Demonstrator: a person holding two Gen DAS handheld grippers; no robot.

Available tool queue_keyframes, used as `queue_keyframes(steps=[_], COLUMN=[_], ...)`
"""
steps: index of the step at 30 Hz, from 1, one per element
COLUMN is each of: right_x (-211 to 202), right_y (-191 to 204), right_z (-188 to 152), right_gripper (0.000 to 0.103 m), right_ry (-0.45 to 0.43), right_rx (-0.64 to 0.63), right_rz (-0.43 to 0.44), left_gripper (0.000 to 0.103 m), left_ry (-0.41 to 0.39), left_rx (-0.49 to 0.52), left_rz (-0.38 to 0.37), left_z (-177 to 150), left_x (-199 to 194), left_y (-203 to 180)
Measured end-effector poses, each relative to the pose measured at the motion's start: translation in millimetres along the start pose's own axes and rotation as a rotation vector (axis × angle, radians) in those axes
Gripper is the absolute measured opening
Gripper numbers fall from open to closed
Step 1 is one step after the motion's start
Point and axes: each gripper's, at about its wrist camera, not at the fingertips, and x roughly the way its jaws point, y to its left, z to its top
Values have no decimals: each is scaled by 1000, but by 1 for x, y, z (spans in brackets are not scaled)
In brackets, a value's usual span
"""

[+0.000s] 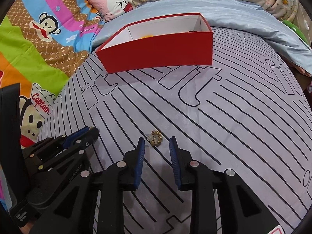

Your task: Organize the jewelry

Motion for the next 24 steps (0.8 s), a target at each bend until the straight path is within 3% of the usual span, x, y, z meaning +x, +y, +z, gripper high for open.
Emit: queue_keyframes(steps=[13,17,24], right_x=[16,17,9], right_y=[4,6,6], right_z=[5,6,5], right_gripper=[26,18,17], right_ry=[7,7,-9], right_rx=[-14,-31,-27], right_rz=[-8,-22,-14], left_gripper=[12,12,12], left_ry=[-5,-1,-4], left_rx=[-11,-16,-19], left_rz=[5,0,-6], left_z=[12,13,15], left_x=[9,9,3], left_y=[5,6,5])
